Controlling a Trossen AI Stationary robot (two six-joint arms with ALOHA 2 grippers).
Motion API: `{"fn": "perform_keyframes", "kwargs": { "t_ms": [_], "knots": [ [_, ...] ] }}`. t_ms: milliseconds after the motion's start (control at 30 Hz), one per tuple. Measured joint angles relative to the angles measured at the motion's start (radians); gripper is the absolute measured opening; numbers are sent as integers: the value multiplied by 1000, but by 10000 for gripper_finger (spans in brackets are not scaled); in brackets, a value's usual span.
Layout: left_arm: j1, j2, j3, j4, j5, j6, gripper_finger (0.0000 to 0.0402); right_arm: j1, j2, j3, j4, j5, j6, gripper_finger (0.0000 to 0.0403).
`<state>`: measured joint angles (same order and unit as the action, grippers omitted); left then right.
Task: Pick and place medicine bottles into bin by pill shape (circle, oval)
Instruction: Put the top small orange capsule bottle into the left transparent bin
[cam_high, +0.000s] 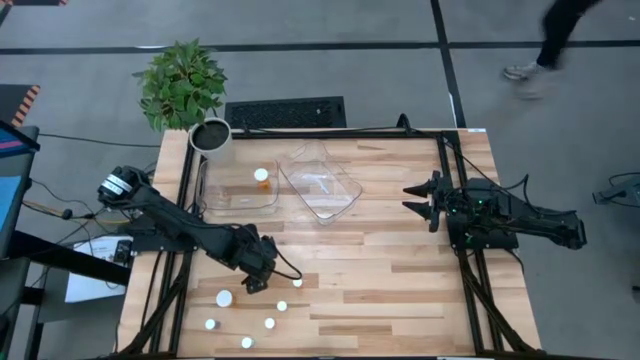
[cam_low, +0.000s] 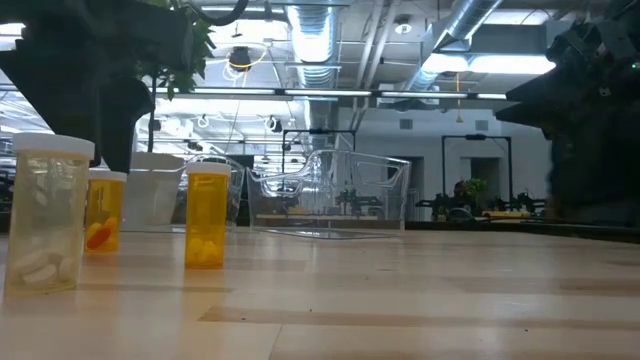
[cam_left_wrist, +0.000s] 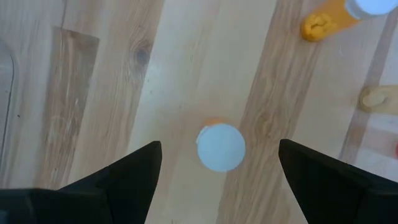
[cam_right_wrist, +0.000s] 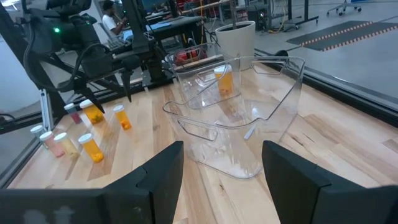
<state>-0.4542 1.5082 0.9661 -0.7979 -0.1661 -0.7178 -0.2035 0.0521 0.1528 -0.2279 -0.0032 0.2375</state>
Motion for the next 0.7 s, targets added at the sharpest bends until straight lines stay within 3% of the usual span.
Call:
{"fn": "perform_keyframes", "kwargs": {
  "t_ms": [700],
  "knots": [
    [17,37,0,9,13,57,318,0,0,0,0,0,0,225]
  ]
}}
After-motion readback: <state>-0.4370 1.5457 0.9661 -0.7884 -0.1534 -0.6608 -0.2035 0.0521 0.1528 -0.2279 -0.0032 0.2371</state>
